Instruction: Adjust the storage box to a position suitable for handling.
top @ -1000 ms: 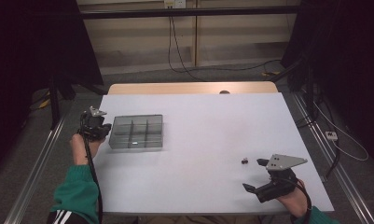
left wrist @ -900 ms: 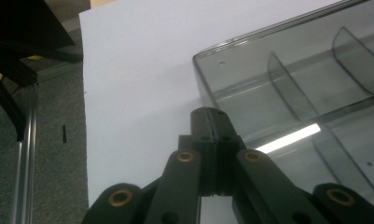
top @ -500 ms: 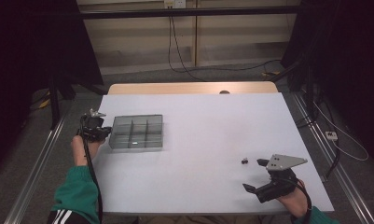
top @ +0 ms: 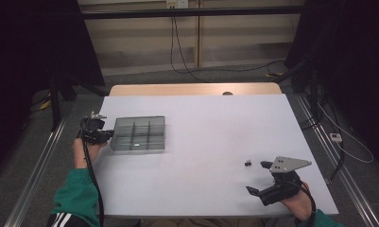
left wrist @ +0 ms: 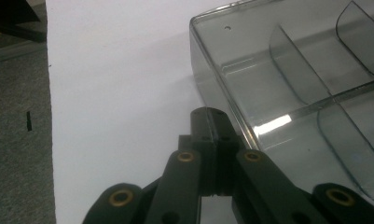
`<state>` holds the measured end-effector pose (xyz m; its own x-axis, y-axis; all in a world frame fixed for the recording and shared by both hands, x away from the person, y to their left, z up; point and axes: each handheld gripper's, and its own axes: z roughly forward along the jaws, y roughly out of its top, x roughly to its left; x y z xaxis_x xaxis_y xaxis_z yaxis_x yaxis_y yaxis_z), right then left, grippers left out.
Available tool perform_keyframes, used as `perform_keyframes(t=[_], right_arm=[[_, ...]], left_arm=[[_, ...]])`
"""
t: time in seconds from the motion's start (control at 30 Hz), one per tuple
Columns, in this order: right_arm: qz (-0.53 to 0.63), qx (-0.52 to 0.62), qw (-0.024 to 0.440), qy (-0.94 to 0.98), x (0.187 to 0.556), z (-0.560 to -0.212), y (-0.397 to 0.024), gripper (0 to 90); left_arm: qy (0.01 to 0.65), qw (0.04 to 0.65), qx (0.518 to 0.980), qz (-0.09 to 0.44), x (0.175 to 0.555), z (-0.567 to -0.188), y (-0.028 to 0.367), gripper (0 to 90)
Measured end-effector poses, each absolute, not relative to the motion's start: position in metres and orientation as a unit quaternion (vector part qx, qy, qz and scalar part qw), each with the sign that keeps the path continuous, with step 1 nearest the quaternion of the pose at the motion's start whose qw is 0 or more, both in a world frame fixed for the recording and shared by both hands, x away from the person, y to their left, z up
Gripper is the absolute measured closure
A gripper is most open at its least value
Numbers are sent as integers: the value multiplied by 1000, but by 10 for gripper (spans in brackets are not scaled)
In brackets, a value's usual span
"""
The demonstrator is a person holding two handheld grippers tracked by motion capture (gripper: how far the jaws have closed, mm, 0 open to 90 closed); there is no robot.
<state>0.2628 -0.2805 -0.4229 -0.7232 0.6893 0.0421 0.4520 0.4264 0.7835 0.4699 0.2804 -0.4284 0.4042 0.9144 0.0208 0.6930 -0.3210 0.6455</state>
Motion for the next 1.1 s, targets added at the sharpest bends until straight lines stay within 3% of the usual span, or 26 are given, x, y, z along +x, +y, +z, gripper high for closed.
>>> perform_keyframes(t=[1.1], right_arm=[[410, 344, 146, 832, 262, -423, -281, 0]], left_arm=[[480, 310, 802, 175, 469, -429, 260, 900]])
